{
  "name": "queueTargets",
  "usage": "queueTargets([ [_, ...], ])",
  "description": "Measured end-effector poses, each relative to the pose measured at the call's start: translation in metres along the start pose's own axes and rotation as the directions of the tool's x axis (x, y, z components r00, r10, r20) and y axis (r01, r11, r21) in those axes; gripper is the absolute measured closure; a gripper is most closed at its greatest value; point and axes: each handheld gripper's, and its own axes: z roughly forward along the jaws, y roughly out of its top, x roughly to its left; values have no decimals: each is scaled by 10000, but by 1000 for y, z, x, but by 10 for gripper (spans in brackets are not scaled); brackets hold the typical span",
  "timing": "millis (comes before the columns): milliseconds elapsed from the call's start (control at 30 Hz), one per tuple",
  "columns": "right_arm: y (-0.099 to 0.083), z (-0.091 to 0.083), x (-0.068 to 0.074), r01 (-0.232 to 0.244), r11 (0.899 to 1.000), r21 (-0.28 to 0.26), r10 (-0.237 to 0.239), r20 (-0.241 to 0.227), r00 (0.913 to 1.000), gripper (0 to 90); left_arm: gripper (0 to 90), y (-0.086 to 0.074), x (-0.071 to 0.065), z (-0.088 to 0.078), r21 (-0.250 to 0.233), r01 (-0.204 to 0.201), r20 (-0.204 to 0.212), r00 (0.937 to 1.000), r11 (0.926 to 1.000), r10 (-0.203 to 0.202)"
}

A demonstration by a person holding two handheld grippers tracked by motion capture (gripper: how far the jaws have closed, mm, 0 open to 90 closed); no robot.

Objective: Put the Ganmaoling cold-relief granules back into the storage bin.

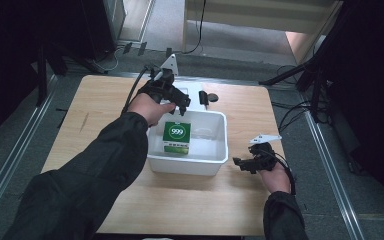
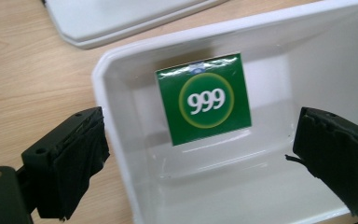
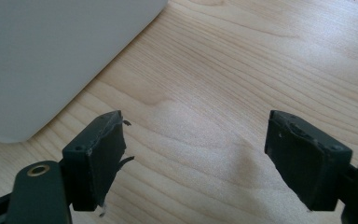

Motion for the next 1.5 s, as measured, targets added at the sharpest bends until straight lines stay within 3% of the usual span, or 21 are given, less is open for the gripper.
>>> queueTargets([
  [100,0,0,0,36,10000,10,-36,13,10000,201,36,-4,13,-4,-191,-142,-113,9998,9997,140],
  [233,0,1,1,117,9999,56,-117,-40,9999,201,36,-7,30,-5,-411,4,213,9998,9992,5],
  [600,-1,2,1,117,9999,115,-117,-27,9999,201,48,-21,75,-1,-730,254,81,9997,9970,-248],
  [767,0,2,2,130,9998,142,-129,-24,9999,201,61,-29,95,4,-876,347,313,9990,9956,-321],
  [1000,-1,2,2,159,9997,158,-158,-27,9999,201,63,-39,115,16,-1106,510,502,9977,9926,-457],
  [1100,-1,2,2,177,9997,167,-177,-50,9998,201,69,-44,123,24,-1240,784,598,9957,9892,-714],
  [1267,-1,2,2,146,9998,108,-146,-28,9999,200,71,-53,132,37,-1317,474,503,9979,9901,-411],
  [1500,-2,1,2,101,9999,138,-101,-25,9999,201,71,-66,146,54,-1408,468,529,9978,9889,-397],
])
